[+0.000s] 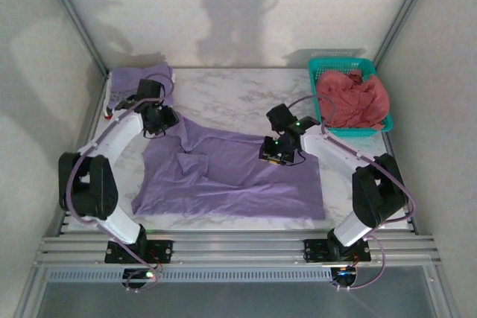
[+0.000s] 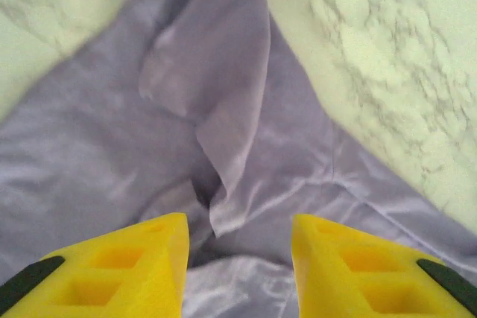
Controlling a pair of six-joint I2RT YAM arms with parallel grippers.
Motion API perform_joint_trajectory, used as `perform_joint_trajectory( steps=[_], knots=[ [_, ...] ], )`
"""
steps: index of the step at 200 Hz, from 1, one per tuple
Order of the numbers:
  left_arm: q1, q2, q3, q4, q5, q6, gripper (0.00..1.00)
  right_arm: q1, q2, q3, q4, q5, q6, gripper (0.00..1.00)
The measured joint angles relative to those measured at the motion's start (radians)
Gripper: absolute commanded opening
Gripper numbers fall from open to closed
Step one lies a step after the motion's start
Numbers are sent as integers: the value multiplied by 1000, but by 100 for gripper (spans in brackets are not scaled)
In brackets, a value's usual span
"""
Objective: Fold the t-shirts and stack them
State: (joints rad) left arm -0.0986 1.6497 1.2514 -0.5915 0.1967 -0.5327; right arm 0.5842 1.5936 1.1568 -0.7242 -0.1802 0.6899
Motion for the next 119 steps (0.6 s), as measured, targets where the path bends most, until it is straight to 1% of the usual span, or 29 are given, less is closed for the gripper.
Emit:
perform_joint_trajectory(
  steps=[28, 46, 80, 119],
  knots=[
    [2, 129, -1, 21, 39, 15, 42, -4, 3, 1, -16, 0, -7, 34],
    [2, 174, -1, 27, 42, 22, 42, -4, 3, -5, -19, 0, -6, 34],
    [2, 196, 21, 21, -18, 47, 42, -15, 3, -29, -26, 1, -7, 34],
    [29, 199, 38, 25, -61, 74, 41, -66, -9, -36, -52, 15, -22, 34]
  ],
)
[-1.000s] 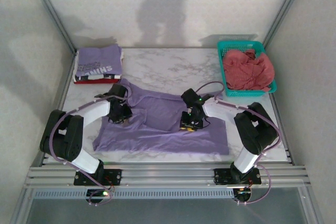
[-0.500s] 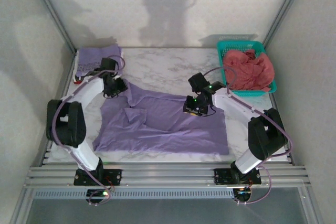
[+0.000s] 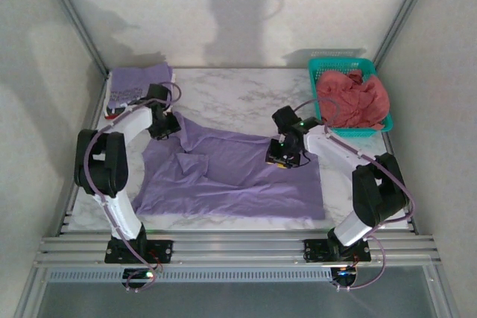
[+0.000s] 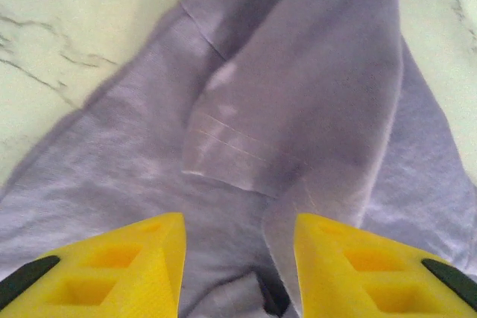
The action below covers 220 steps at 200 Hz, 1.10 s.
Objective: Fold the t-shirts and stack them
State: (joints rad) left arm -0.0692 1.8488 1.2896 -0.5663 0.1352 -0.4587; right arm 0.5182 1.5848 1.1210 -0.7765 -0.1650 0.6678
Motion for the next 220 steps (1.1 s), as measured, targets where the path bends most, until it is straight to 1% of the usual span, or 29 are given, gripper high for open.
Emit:
perform_joint_trajectory(
  steps=[37, 73, 89, 107, 124, 145, 170, 202, 208, 220],
  knots=[
    [20, 47, 26, 8, -6, 17, 38, -44, -10, 6, -32, 34, -22, 34],
    [22, 120, 50, 17, -2, 29, 31, -70, -10, 31, -56, 42, -39, 34],
    [22, 147, 65, 22, 0, 31, 23, -76, -10, 35, -61, 48, -48, 34],
    [22, 159, 82, 27, 0, 40, 11, -84, -10, 40, -78, 69, -55, 34],
    [22, 159, 89, 32, 1, 36, 0, -95, -10, 56, -109, 137, -55, 35],
    [22, 157, 90, 32, 1, 41, 0, -102, -10, 90, -130, 250, -55, 37],
    [29, 145, 90, 31, 2, 40, 0, -111, -4, 116, -125, 351, -53, 39],
    [52, 84, 89, 31, 18, 40, 0, -122, 48, 158, -113, 472, -34, 40],
    [57, 68, 89, 31, 24, 38, 0, -122, 59, 164, -103, 491, -27, 48],
    [62, 35, 89, 31, 33, 36, 0, -123, 81, 176, -86, 519, -14, 54]
  ],
)
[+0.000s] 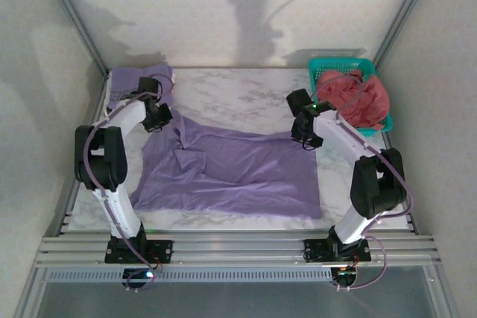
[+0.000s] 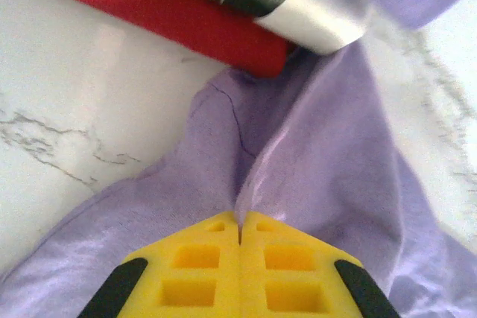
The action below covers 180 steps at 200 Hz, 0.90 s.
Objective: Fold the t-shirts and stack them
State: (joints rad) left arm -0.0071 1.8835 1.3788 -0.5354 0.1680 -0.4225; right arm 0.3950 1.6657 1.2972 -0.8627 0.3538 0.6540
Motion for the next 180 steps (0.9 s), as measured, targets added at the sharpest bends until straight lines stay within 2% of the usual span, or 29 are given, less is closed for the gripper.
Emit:
perform_joint_trajectory(
  steps=[51, 76, 99, 151, 180],
  knots=[
    [12, -45, 1, -7, 37, 0, 0, -6, 111, 66, 47, 66, 42, 54],
    [23, -45, 1, -20, 49, 1, 5, -6, 165, 96, 64, 69, 53, 54],
    [32, -45, 1, -23, 56, 5, 18, -6, 188, 104, 67, 68, 60, 54],
    [38, -36, 1, -20, 74, 4, 15, -9, 193, 106, 69, 61, 61, 54],
    [38, -23, -8, -13, 76, 4, 21, -17, 193, 105, 74, 60, 61, 54]
  ],
)
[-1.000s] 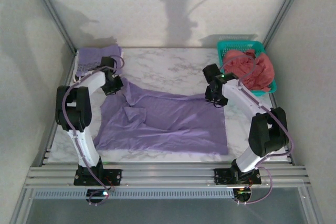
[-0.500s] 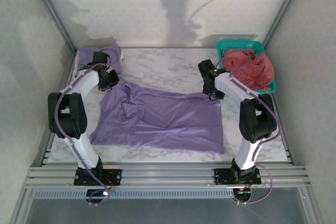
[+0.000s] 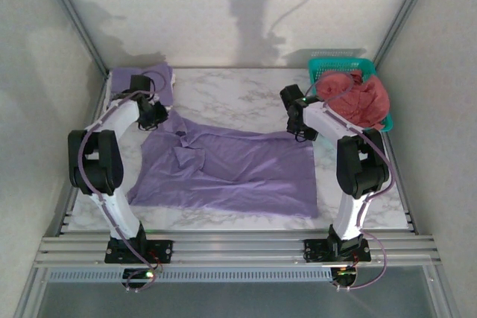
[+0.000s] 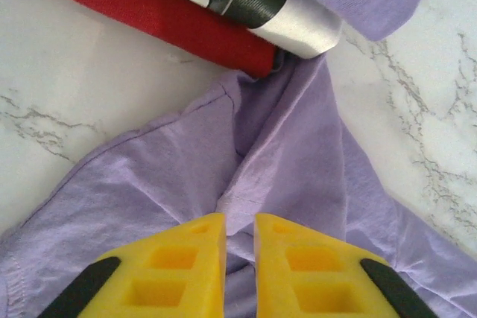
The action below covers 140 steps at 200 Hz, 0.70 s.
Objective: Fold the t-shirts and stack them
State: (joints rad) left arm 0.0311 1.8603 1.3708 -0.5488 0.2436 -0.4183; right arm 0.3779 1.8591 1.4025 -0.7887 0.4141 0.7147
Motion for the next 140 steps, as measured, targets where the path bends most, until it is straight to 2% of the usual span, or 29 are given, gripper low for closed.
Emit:
perform_joint_trajectory(
  steps=[24, 81, 140],
  knots=[
    [0, 7, -21, 14, 0, 0, 21, -6, 0, 0, 1, -8, 0, 54],
    [-3, 31, -45, 35, 13, -8, 0, -14, 0, 0, 4, -18, -1, 54],
    [-3, 18, -43, 40, 15, -8, 0, -24, 0, 0, 8, -14, 14, 52]
  ],
)
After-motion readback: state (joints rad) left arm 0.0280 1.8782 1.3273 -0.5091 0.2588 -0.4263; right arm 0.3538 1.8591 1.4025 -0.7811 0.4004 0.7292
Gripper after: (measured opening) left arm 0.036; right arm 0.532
